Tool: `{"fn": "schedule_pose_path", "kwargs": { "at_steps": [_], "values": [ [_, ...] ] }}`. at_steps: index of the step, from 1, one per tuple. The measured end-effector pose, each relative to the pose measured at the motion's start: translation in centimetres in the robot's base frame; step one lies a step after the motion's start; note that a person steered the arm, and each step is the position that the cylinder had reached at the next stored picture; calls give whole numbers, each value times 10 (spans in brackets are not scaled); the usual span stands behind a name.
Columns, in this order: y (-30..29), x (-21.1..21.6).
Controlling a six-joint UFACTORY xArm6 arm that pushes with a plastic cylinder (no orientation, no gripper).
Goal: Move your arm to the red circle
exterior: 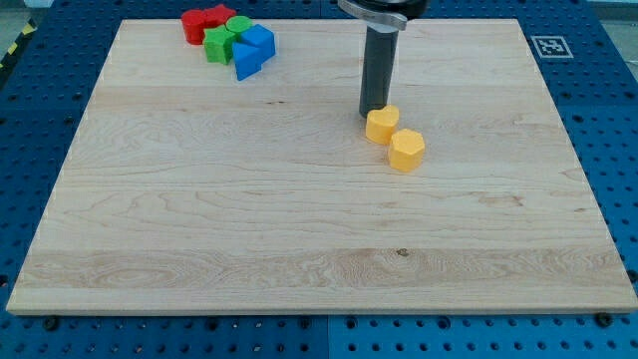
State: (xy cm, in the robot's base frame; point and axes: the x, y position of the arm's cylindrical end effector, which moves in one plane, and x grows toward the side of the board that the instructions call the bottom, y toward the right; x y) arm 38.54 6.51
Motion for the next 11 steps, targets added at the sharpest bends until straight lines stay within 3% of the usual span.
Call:
{"fn": "schedule_pose_path", "kwargs": {
  "at_steps": [3,4,6,7,9,11],
  "values": [
    [-6,29],
    [-75,17],
    [-224,-33],
    [-269,-83],
    [-291,-170],
    [-277,-194]
  ]
}}
